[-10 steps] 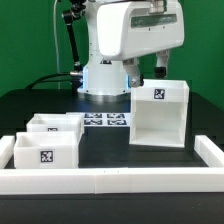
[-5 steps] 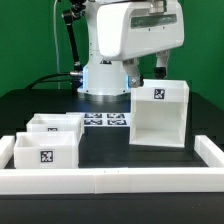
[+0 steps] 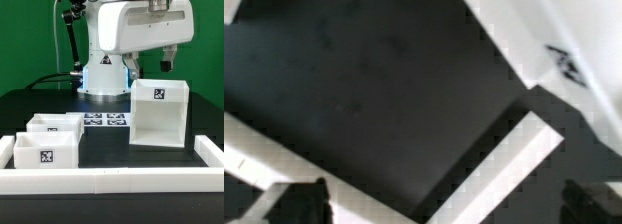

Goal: Assemble drawer

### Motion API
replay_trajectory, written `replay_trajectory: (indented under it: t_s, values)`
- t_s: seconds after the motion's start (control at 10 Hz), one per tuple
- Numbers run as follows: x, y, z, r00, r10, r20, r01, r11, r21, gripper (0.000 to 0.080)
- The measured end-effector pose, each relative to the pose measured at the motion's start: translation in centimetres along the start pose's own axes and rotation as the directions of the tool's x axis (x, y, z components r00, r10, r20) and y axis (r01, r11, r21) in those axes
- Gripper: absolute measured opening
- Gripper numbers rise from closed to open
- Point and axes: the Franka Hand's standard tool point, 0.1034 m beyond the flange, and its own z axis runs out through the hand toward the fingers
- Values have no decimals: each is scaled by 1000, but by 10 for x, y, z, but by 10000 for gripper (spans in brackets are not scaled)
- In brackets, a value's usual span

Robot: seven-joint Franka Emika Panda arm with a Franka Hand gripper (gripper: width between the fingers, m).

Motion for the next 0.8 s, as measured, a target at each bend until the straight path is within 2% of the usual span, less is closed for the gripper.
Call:
replay_trajectory:
  t_s: [0.3,0.4,0.5,0.6,0.8]
  values:
    - [0,0,1,986,166,1,-166,986,1,650]
    - [-1,0,1,961,277,2,-277,961,1,650]
    - [-3,-3,3,914,406,6,-406,914,1,650]
    - [-8,-15,8,838,546,5,-546,838,-4,650]
    - [-7,-27,9,747,664,10,-664,747,-7,650]
